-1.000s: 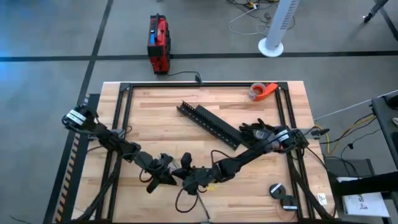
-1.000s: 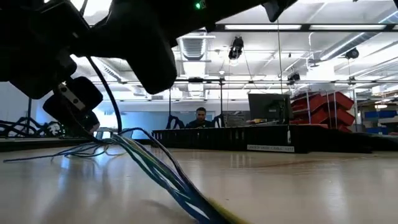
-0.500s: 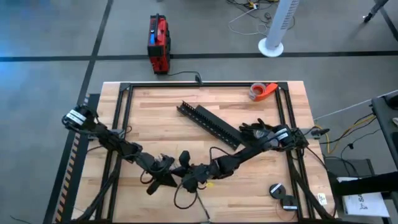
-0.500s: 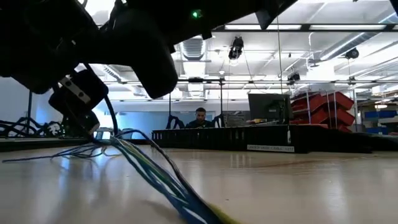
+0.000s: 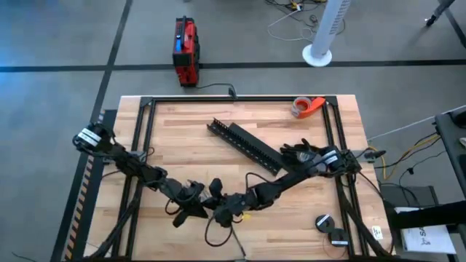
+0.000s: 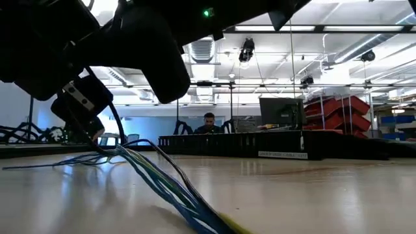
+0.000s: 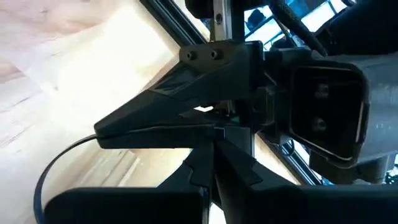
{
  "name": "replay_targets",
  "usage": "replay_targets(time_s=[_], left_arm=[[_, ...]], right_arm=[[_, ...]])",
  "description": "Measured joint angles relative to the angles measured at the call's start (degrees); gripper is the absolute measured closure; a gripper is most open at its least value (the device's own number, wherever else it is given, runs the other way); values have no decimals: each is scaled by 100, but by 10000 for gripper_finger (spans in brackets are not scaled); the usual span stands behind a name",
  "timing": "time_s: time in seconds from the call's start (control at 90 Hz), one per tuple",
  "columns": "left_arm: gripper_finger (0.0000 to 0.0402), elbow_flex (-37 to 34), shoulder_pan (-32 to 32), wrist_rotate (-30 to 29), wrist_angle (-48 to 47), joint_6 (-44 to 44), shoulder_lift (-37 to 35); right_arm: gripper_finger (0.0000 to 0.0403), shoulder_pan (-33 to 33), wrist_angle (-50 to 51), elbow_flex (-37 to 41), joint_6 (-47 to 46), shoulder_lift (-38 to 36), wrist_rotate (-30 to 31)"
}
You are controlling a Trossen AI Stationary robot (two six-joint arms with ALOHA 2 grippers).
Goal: Ziptie cables
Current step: Wrap the zip tie around the cable bundle
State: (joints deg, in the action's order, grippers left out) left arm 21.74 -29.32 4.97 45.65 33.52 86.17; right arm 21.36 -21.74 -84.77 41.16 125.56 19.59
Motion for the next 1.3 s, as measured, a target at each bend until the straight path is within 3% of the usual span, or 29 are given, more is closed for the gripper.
replay_targets(time_s=[0.4, 1.3], left_arm=[[402, 0, 4, -9, 22, 3, 0], [402, 9, 94, 55, 14, 2, 0]], right_arm=[[403, 3, 0, 2, 87, -16, 243], [403, 9, 87, 2, 243, -35, 149]])
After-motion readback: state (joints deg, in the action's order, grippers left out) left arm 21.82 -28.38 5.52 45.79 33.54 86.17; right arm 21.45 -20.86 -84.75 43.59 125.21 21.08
